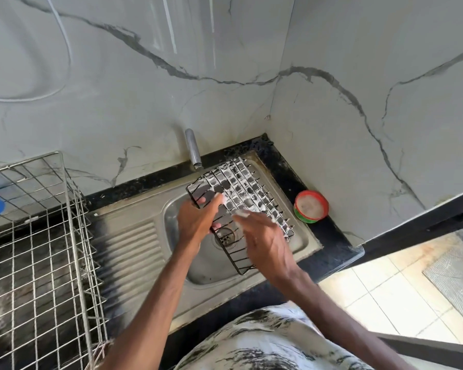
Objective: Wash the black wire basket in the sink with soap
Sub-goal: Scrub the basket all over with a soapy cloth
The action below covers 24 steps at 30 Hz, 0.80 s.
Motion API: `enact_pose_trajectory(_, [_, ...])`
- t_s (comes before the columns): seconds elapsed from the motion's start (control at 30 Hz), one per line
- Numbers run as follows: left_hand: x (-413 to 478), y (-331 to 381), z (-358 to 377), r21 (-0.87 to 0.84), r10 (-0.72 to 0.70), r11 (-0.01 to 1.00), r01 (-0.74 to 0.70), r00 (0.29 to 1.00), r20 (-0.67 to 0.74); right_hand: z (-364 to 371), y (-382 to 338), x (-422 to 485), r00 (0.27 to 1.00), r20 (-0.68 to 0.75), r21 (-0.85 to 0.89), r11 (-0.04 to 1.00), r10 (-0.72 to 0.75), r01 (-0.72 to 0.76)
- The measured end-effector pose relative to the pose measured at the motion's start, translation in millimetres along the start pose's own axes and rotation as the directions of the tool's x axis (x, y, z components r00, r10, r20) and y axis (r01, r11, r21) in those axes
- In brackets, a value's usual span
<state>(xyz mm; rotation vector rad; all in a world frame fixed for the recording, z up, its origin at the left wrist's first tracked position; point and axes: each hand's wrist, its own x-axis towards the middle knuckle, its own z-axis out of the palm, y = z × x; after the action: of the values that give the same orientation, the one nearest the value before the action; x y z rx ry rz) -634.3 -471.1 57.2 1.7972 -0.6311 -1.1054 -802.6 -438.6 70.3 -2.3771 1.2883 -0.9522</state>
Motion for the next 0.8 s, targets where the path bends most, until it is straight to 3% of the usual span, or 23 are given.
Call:
enact_pose_trajectory(0.1, [-6.5,3.0,-0.9,0.017,0.088,0.996,-0.088,0.996,-0.016,-6.5,36.3,3.8,0.987,-0.078,-0.004,0.99,0.14,-0.141])
enact_pose_trajectory(0.2, [-9.6,1.0,-1.2,0.128,0.233,0.965,-0.23,0.973,-0.005,-8.1,68.9,0.2,0.929,-0.028,0.072,0.928,0.368,-0.365])
enact_pose_trajectory(0.3, [-11.3,-3.3,-5.2,0.252,0.391,0.887,-0.388,0.92,0.038,-16.5,79.6,8.6,0.799,0.126,0.314,0.741,0.588,-0.594])
enact_pose_trajectory(0.37, [-6.4,-11.3,-9.1,0.333,0.452,0.825,-0.457,0.887,0.098,-25.0,82.9,23.6,0.717,0.273,0.533,0.52,0.641,-0.667])
enact_pose_trajectory(0.43, [4.3,-23.5,-12.5,0.398,0.487,0.762,-0.511,0.857,0.169,-31.7,85.8,38.4,0.679,0.426,0.644,0.327,0.598,-0.692])
enact_pose_trajectory(0.47, [8.8,-27.7,-14.8,0.426,0.492,0.737,-0.524,0.849,0.193,-33.1,88.7,43.2,0.668,0.487,0.648,0.279,0.563,-0.708])
enact_pose_trajectory(0.7, [20.9,-27.8,-42.3,0.334,0.468,0.761,-0.557,0.827,0.312,-42.5,80.7,68.8,0.599,0.76,0.603,0.07,0.252,-0.795])
enact_pose_trajectory(0.8, [23.5,-26.4,-51.8,0.371,0.434,0.757,-0.538,0.838,0.331,-40.0,79.9,73.2,0.574,0.78,0.586,0.035,0.25,-0.81])
